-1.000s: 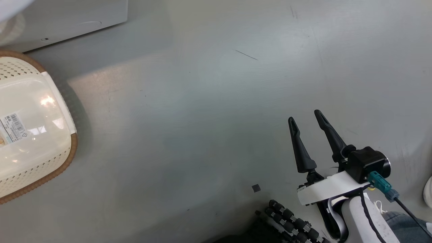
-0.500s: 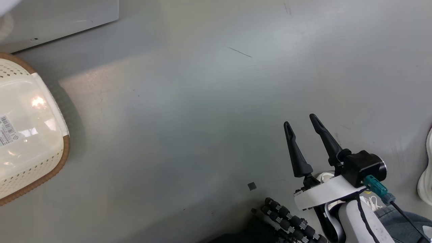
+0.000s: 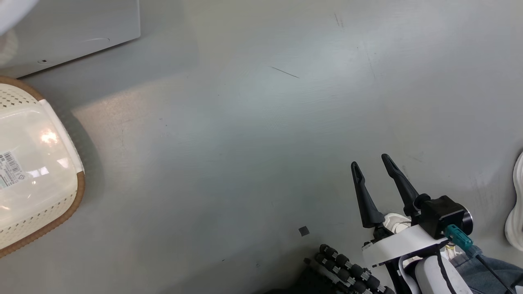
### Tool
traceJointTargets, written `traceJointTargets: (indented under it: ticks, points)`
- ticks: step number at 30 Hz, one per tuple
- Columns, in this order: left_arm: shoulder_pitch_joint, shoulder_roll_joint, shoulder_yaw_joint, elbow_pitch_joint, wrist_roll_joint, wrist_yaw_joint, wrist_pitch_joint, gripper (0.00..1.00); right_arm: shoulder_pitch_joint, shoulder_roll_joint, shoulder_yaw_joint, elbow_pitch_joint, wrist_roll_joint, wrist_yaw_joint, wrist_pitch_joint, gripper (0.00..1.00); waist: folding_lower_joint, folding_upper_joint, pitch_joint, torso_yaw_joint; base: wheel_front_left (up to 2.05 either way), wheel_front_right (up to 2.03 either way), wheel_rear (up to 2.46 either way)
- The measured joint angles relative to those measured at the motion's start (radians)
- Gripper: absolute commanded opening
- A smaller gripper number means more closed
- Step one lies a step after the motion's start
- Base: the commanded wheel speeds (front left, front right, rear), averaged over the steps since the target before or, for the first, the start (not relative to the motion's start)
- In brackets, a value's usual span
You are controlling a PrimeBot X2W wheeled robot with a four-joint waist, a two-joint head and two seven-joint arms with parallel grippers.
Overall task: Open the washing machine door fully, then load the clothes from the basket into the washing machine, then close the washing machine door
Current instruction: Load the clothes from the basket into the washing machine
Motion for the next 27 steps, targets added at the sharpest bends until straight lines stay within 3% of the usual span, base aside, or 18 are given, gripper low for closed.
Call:
traceJointTargets:
  ticks: [9,27]
  points:
    - [-0.012,-0.063,0.002,0.081,-0.009,0.028,0.091,1.0,0.001,-0.002,-0.02,-0.001,0.0,0.0,0.0,1.0,0.0,0.0,-0.023,0.02,0.0,0.0,0.0]
    - [-0.021,-0.184,0.015,0.16,-0.048,0.063,0.073,1.0,-0.002,-0.032,-0.056,-0.008,0.0,0.0,0.0,1.0,0.0,0.0,-0.087,0.099,0.0,0.0,0.0]
